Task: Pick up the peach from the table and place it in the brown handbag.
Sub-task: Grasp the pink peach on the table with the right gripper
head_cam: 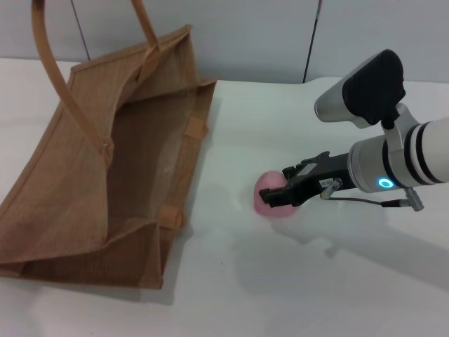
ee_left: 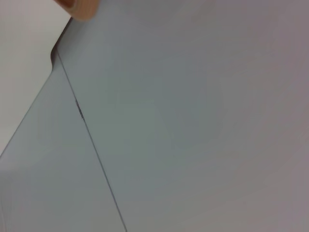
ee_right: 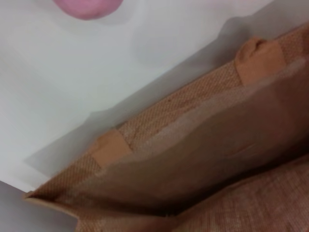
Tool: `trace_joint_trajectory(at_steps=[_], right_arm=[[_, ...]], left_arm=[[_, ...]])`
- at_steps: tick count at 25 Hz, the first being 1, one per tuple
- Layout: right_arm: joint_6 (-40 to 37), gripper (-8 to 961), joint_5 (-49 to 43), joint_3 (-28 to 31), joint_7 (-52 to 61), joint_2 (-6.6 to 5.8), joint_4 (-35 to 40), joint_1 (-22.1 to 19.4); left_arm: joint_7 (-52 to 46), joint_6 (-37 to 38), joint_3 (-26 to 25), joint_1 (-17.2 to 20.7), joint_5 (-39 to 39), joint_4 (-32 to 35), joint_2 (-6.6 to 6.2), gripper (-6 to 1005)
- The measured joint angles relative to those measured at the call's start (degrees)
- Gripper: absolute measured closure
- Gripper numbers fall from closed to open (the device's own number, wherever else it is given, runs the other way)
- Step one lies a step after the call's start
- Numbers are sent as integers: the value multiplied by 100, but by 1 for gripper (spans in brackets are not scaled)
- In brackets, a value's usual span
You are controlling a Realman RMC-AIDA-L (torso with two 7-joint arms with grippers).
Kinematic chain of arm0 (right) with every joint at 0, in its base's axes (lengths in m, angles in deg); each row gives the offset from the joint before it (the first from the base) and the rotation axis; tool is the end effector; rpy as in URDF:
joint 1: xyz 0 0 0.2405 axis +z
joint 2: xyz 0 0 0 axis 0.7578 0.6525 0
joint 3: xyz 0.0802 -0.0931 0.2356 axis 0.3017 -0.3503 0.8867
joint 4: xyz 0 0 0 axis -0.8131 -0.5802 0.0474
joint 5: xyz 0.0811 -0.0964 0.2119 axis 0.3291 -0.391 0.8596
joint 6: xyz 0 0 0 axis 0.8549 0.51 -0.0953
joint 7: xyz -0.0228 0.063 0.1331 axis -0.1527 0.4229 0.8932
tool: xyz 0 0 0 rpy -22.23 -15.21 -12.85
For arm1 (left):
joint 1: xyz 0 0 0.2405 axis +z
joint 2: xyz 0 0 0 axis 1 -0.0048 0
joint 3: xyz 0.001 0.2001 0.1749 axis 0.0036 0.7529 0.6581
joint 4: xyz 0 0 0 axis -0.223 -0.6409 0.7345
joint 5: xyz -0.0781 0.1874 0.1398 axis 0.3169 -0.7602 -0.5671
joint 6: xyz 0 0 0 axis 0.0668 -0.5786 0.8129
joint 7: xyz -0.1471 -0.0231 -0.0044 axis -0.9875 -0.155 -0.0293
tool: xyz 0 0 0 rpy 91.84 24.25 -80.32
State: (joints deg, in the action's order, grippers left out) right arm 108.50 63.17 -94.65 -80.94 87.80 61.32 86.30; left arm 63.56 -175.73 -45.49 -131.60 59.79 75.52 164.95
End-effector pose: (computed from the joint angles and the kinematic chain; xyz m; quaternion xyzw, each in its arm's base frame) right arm 0.1704 0.4187 -0.1027 -0.9434 0.2772 -0.0241 0.1803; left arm -0.1472 0.4146 0.2192 -0.9134 -0.0633 -0.0243 0.4014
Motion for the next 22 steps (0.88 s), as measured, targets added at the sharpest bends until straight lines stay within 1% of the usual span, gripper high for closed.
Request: trace_joint_trajectory(at_steps=[3, 5, 10, 18, 22], right_arm=[[82, 475, 0, 21, 6, 5, -4, 16], [133, 288, 1, 39, 18, 6, -3, 20], [286, 105, -13, 138, 16, 5, -2, 24], [196, 106, -39, 177, 9, 6, -90, 25], [83, 105, -44, 183, 9, 6, -241, 107]], left_arm=[[0, 3, 7, 6, -10, -1, 2, 870], [0, 4, 2, 11, -13, -1, 2, 870], [5, 4, -12, 19, -15, -8, 0, 870], [11, 8, -18, 21, -15, -14, 0, 873], [12, 12, 0, 16, -15, -14, 0, 874]])
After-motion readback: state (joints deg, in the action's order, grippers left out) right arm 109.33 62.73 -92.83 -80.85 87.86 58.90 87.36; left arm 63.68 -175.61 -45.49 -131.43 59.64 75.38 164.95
